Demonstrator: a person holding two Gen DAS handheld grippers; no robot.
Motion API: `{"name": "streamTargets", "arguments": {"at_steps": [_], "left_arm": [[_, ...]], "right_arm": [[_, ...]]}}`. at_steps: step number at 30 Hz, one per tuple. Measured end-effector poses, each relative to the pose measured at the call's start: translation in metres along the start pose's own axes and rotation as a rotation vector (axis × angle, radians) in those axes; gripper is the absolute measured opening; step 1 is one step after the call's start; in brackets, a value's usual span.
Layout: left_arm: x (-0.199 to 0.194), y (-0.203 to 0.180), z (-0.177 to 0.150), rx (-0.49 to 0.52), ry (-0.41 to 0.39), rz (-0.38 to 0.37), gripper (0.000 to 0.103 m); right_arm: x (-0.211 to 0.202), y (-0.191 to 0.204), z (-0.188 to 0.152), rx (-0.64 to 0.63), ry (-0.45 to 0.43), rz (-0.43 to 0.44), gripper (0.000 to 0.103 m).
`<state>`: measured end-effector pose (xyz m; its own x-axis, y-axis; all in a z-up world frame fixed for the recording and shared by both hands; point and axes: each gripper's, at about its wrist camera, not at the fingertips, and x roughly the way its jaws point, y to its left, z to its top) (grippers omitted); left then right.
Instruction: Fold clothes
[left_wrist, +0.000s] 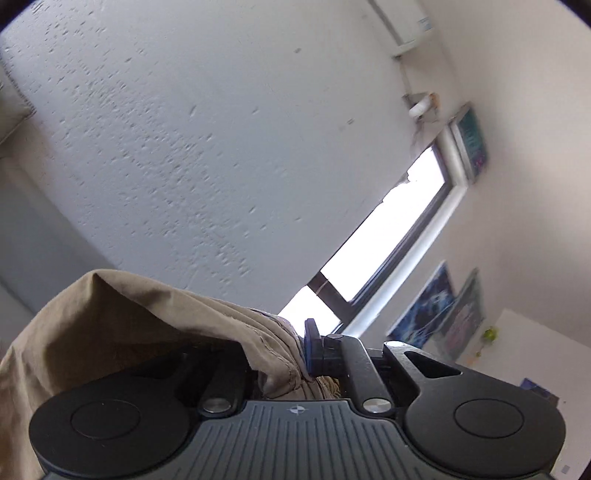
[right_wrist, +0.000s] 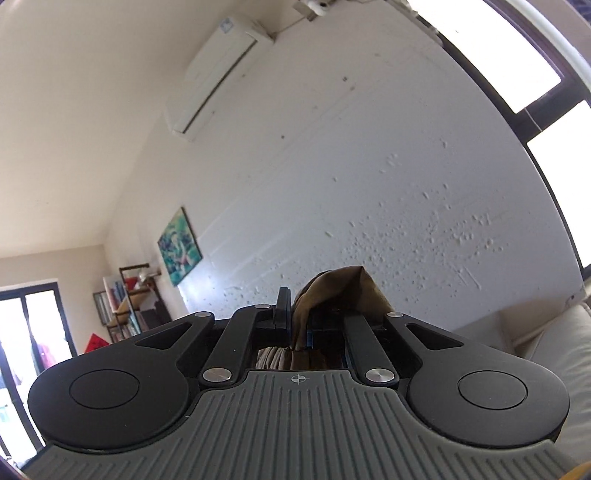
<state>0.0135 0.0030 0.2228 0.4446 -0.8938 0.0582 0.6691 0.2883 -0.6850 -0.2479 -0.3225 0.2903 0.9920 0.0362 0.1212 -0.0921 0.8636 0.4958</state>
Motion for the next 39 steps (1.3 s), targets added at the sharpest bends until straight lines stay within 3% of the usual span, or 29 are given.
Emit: {"name": "streamTargets", "arguments": {"at_steps": [3, 5, 7, 10, 14, 15, 17, 20, 23, 25, 30, 33, 39], "left_arm": [[0.076, 0.054, 0.006, -0.061, 0.146, 0.138, 0.008], [0.117, 0.090, 0.009, -0.114, 0.204, 0.216, 0.007], [0.148, 0.103, 0.022, -0.132, 0.218, 0.267, 0.007], [0.156, 0.063, 0.059, 0.021, 0.085, 0.167, 0.007], [0.121, 0.000, 0.085, 0.183, -0.065, 0.020, 0.008], [0.114, -0.002, 0.078, 0.190, -0.061, 0.014, 0.008], [0.103, 0.011, 0.051, 0.193, -0.016, 0.037, 0.008], [0.093, 0.048, -0.011, 0.192, 0.103, 0.107, 0.008], [0.098, 0.110, -0.089, 0.173, 0.257, 0.194, 0.008], [0.100, 0.160, -0.141, 0.110, 0.364, 0.277, 0.008], [0.096, 0.245, -0.241, -0.048, 0.586, 0.459, 0.007], [0.088, 0.257, -0.250, -0.058, 0.590, 0.507, 0.007], [0.092, 0.258, -0.252, -0.078, 0.633, 0.566, 0.008]], "right_arm": [[0.075, -0.048, -0.011, 0.059, 0.135, -0.143, 0.007], [0.135, -0.086, -0.023, 0.101, 0.219, -0.259, 0.007], [0.189, -0.115, -0.031, 0.113, 0.278, -0.358, 0.007], [0.220, -0.100, -0.011, -0.048, 0.195, -0.355, 0.007], [0.198, -0.046, 0.032, -0.274, 0.026, -0.251, 0.007], [0.190, -0.034, 0.041, -0.313, -0.003, -0.231, 0.007], [0.172, -0.036, 0.034, -0.270, 0.032, -0.216, 0.008], [0.149, -0.066, -0.014, -0.178, 0.126, -0.247, 0.008], [0.122, -0.109, -0.094, -0.160, 0.208, -0.338, 0.008], [0.113, -0.140, -0.157, -0.141, 0.284, -0.412, 0.008], [0.101, -0.230, -0.299, 0.078, 0.593, -0.607, 0.008], [0.091, -0.257, -0.335, 0.132, 0.712, -0.659, 0.008], [0.090, -0.267, -0.337, 0.184, 0.732, -0.703, 0.008]]}}
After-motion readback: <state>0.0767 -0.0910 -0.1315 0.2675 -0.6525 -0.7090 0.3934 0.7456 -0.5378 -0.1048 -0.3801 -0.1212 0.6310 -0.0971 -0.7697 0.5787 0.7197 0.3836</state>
